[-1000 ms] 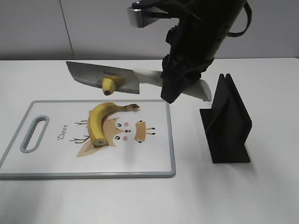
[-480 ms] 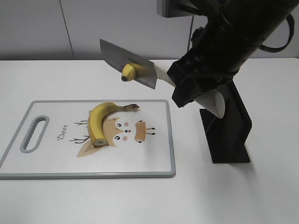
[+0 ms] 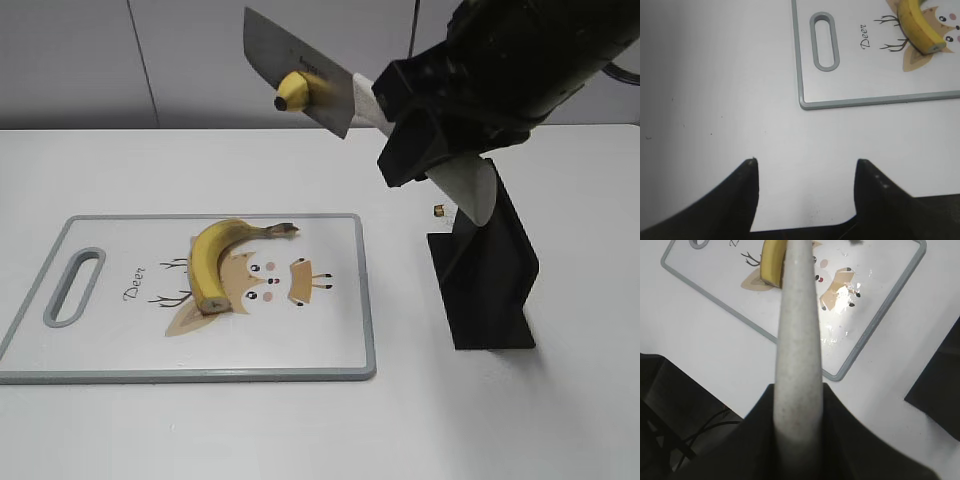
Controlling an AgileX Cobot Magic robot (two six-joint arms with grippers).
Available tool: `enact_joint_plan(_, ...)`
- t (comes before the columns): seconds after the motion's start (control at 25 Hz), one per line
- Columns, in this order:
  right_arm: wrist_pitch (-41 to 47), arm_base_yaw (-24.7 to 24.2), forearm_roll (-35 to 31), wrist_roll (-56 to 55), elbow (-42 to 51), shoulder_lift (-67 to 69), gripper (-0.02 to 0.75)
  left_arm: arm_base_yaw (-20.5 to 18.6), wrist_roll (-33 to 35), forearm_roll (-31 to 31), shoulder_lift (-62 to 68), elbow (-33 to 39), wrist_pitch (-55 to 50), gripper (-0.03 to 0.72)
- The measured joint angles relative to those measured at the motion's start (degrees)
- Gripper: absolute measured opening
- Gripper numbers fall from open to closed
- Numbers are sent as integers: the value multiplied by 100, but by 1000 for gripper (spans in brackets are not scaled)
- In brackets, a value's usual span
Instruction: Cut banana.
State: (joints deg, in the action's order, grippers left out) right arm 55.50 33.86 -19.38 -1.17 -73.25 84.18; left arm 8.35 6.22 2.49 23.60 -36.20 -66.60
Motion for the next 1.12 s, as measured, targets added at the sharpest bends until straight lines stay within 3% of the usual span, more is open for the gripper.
enact_joint_plan(0.28, -22, 0, 162, -350, 157, -502, 160, 0, 0, 5, -1314, 272, -34, 582)
enact_joint_plan(0.48, -145, 0, 617, -870, 629, -1041, 160, 0, 0, 5, -2246, 272, -92, 578)
enact_joint_plan(0.72, -350, 6, 1304, -1694, 1229, -1577, 160, 0, 0, 34, -2392, 443, -248, 558)
enact_joint_plan(1.12, -527, 6, 2121, -3051, 2014, -2216, 160, 0, 0, 40, -2392, 727, 588, 553)
